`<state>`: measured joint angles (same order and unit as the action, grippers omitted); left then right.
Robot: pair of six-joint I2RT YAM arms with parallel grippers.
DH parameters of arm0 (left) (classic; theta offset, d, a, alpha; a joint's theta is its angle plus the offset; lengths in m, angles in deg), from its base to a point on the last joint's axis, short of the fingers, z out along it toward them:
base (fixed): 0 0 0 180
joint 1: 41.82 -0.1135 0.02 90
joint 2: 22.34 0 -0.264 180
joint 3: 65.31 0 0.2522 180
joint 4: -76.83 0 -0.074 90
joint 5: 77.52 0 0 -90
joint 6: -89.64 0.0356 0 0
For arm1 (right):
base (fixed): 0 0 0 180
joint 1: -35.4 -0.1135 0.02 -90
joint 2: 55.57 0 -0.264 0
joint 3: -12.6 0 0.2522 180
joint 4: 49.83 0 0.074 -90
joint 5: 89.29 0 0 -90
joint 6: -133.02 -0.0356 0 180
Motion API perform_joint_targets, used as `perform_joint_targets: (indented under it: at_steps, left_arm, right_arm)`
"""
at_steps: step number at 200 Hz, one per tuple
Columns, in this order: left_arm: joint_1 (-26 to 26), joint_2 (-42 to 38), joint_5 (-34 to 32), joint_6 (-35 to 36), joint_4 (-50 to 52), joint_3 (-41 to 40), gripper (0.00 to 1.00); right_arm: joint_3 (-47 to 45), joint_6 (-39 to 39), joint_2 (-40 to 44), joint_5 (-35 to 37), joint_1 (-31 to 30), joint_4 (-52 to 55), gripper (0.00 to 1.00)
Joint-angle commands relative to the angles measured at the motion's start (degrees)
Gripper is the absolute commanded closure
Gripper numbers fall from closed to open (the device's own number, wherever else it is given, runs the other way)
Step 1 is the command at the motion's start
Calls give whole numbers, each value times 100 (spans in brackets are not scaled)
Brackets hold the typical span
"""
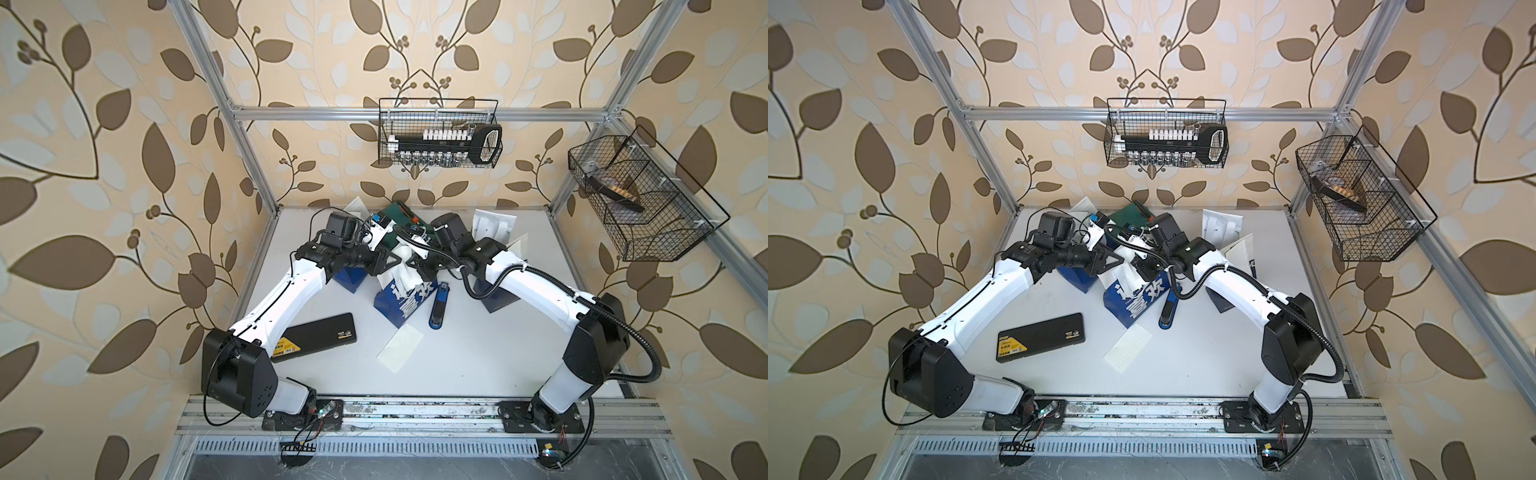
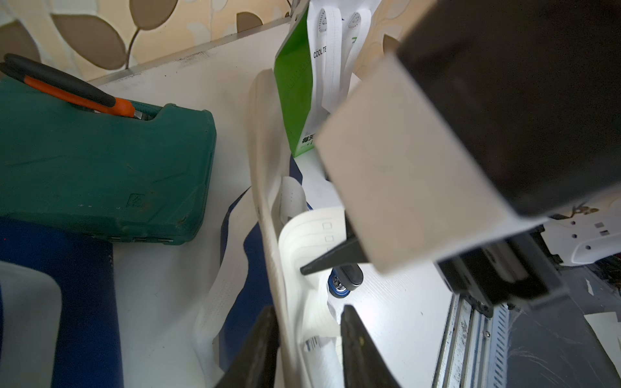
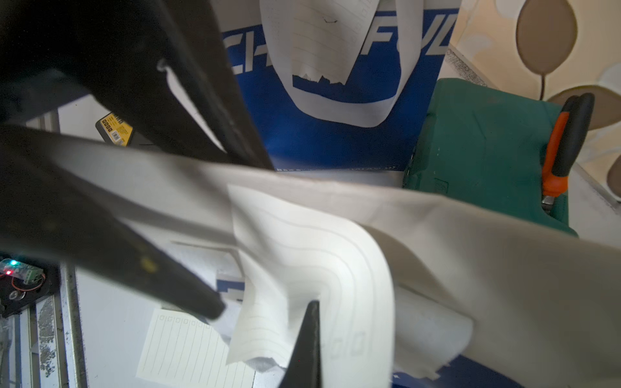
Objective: Staple the receipts to the bags
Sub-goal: Hold the receipt from the takeout bag.
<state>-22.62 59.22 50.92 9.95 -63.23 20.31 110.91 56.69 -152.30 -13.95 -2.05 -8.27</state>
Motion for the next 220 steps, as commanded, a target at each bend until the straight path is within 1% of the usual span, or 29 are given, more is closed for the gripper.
perform_joint_targets:
  at_steps: [1,17,55,82,104,118,131,168,187,220]
  left_arm:
    - [66,44,6,59,60,248,67]
    - [75,66,10,59,77,286,69]
    - [93,62,-12,94,124,315,85]
    - [101,62,-29,105,145,306,85]
    - [114,62,-38,89,152,317,87]
    - [110,62,-46,86,188,342,91]
    - [116,62,-47,107,220,361,91]
    - [120,53,-72,121,268,400,90]
    - [126,53,-47,129,300,422,92]
    - [137,62,-36,137,347,491,92]
  right_arm:
    - [17,355,206,-5,-120,-38,100]
    - [17,331,229,-91,-127,-92,100]
    - [8,304,286,-53,-129,-167,100]
    - [-18,369,283,73,-122,-184,100]
    - [-20,364,252,94,-122,-199,100]
    - [-17,356,243,98,-106,-204,100]
    - [-33,300,234,101,-74,-205,100]
    - [-97,-77,216,-272,178,-338,100]
    - [-144,-261,209,-433,294,-432,100]
    - [-131,-456,139,-491,385,-387,100]
